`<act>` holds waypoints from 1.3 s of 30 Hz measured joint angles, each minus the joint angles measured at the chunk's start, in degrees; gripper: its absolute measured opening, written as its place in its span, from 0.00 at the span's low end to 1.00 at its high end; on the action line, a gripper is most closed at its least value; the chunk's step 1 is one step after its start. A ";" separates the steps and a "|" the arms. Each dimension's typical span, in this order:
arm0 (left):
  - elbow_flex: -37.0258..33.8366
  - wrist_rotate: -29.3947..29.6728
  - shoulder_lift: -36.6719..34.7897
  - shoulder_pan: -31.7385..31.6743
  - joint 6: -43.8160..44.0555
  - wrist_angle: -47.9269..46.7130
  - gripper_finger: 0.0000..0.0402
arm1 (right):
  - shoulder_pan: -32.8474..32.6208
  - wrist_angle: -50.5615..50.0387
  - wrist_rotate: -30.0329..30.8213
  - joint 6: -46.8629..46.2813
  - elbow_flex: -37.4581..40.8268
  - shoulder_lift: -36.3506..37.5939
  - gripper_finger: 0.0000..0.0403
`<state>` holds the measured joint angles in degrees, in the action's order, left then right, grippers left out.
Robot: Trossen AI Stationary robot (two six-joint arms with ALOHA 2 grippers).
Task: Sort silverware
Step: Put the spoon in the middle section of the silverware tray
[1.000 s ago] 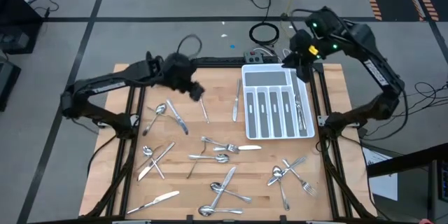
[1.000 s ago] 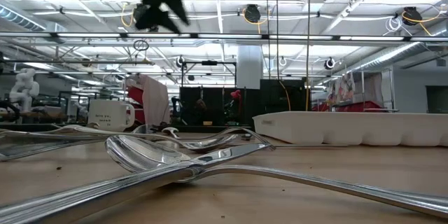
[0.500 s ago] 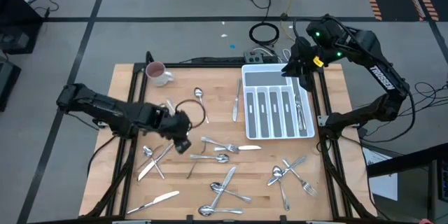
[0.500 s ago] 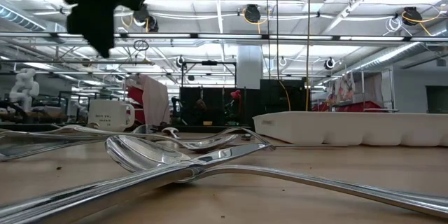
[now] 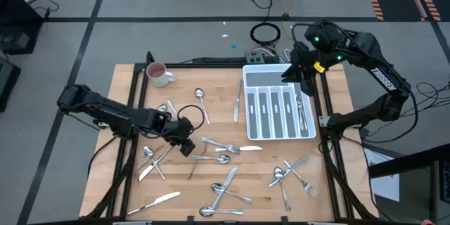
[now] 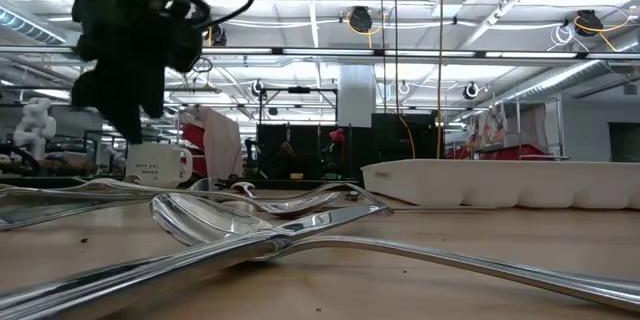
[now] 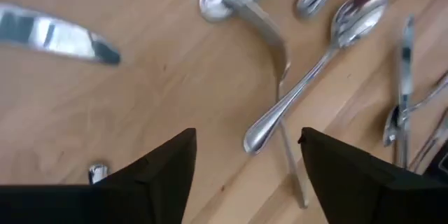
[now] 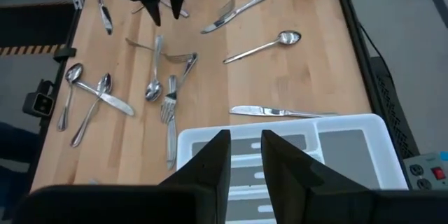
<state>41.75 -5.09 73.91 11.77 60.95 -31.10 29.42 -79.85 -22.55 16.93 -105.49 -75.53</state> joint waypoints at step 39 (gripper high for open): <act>-18.86 -6.60 -0.02 0.26 8.96 32.26 0.68 | -0.82 -1.62 -0.13 -1.27 0.00 0.00 0.18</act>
<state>22.89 -11.69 73.89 12.03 69.91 1.15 28.60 -81.47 -22.68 15.66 -105.49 -75.53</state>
